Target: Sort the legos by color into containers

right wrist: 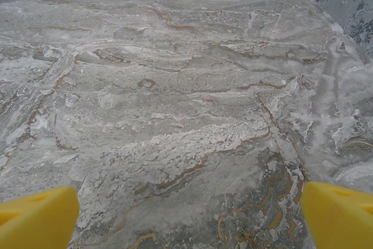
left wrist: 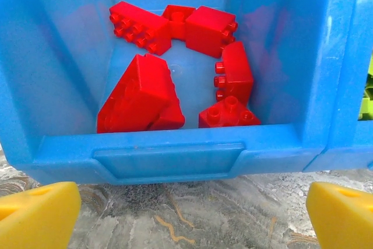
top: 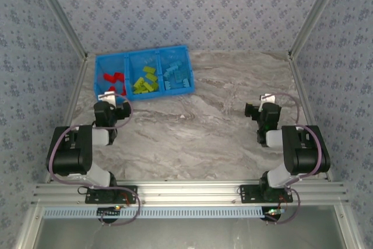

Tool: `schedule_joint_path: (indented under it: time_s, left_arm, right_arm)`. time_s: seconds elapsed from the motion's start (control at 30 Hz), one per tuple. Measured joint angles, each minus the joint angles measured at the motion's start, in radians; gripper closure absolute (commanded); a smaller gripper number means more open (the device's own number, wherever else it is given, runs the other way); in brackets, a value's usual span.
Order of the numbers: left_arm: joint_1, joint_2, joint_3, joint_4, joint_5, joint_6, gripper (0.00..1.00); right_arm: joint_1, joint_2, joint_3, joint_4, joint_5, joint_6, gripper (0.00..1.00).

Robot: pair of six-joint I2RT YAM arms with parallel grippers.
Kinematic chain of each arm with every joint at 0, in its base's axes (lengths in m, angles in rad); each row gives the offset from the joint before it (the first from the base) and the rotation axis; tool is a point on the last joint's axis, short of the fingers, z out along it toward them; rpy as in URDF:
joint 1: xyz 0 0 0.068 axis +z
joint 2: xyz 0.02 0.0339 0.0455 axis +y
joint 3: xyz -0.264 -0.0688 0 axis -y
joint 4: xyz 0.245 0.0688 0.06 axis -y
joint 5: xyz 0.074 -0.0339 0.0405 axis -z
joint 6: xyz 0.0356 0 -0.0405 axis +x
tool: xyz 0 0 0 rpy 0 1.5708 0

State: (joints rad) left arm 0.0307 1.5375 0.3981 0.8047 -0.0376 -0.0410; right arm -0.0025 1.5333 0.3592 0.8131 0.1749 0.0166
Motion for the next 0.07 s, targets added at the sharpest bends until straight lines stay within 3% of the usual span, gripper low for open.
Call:
schedule_joint_path:
  time_s: [0.07]
  left_arm:
    - [0.0,0.0,0.0,0.0,0.0,0.0,0.01]
  right_arm:
    - [-0.001,0.0,0.0,0.0,-0.005,0.0,0.0]
